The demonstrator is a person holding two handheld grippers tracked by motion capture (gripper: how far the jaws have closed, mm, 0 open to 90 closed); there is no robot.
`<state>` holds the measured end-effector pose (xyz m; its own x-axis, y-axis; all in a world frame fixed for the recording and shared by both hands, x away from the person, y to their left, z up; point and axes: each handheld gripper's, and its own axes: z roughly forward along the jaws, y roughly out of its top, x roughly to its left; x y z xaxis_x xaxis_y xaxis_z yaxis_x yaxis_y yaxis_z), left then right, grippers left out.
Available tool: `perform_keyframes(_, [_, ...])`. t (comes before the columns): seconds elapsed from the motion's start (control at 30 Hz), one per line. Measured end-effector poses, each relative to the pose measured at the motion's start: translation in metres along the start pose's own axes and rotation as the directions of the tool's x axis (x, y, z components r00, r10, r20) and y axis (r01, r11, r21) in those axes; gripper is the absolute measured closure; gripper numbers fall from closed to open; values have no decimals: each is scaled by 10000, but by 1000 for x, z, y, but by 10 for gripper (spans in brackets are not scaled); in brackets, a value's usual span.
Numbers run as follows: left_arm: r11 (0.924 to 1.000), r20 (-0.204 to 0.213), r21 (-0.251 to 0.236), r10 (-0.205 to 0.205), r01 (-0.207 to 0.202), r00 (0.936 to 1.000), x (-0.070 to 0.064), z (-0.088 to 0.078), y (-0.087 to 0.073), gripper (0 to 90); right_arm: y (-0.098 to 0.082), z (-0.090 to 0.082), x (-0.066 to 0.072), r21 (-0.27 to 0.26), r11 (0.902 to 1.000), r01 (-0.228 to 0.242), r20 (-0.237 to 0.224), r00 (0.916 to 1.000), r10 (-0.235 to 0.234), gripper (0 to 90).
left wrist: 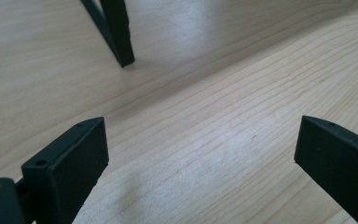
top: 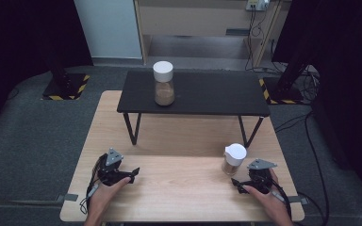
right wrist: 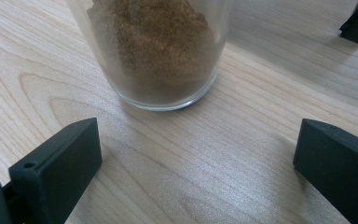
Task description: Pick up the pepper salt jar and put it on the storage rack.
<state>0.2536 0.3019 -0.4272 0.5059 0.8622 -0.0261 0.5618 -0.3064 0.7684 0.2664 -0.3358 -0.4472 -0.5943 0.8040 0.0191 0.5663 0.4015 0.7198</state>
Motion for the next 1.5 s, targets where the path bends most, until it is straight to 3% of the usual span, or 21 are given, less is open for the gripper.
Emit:
perform_keyframes(0.1, [9992, -395, 381, -72, 87, 9992, -4, 4, 2, 16, 0, 0, 0, 2, 10000, -26, 9, 10000, 26, 17])
perform_keyframes(0.33, [9972, -636, 648, -330, 371, 9974, -6, 11, 3, 16, 0, 0, 0, -1, 10000, -23, 16, 10000, 23, 17])
perform_keyframes(0.47, [9959, -772, 858, -229, 295, 9968, -7, 15, 5, 16, 0, -1, 1, 1, 10000, -22, 16, 10000, 22, 17])
perform_keyframes(1.5, [9946, -853, 998, -218, 303, 9961, -8, 22, 5, 0, -3, -3, 3, 4, 10000, -58, 50, 10000, 58, 17])
